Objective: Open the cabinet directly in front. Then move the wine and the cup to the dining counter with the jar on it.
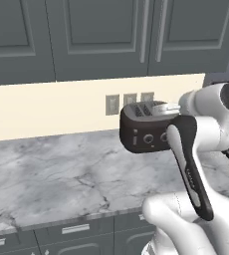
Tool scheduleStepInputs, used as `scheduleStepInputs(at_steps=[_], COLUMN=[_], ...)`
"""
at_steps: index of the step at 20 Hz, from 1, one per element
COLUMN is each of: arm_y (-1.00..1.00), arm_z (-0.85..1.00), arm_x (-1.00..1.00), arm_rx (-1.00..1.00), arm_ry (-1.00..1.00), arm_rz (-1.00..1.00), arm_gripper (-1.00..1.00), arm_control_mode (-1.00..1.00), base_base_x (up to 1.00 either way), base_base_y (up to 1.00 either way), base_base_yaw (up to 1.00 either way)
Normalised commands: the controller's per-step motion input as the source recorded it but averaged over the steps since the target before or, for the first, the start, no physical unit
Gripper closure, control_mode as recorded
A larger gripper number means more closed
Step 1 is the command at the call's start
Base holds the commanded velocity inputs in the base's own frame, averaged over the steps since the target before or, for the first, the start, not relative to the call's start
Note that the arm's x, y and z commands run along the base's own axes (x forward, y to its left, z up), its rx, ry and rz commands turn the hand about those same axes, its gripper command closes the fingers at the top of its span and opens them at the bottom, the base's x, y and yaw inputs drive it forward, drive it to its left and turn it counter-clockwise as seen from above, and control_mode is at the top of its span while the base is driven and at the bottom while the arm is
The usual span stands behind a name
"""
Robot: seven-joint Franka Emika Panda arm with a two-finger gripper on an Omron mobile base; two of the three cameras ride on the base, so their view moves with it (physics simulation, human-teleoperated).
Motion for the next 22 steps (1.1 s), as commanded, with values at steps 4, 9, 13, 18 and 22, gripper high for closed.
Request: scheduleStepInputs(at_steps=[4, 9, 13, 18, 22], arm_y=[0.0, 0.0, 0.0, 0.0, 0.0], arm_z=[0.56, 0.58, 0.48, 0.21, 0.18], arm_x=[-0.33, -0.22, -0.18, -0.23, -0.02], arm_rx=[0.0, 0.0, 0.0, 0.0, 0.0], arm_ry=[-0.46, -0.43, -0.31, -0.22, -0.15], arm_rz=[0.0, 0.0, 0.0, 0.0, 0.0], arm_gripper=[-1.0, -1.0, -1.0, -1.0, -1.0], arm_control_mode=[-1.0, -1.0, -1.0, -1.0, -1.0], base_base_x=[0.0, 0.0, 0.0, 0.0, 0.0], base_base_y=[0.0, 0.0, 0.0, 0.0, 0.0], base_base_yaw=[0.0, 0.0, 0.0, 0.0, 0.0])
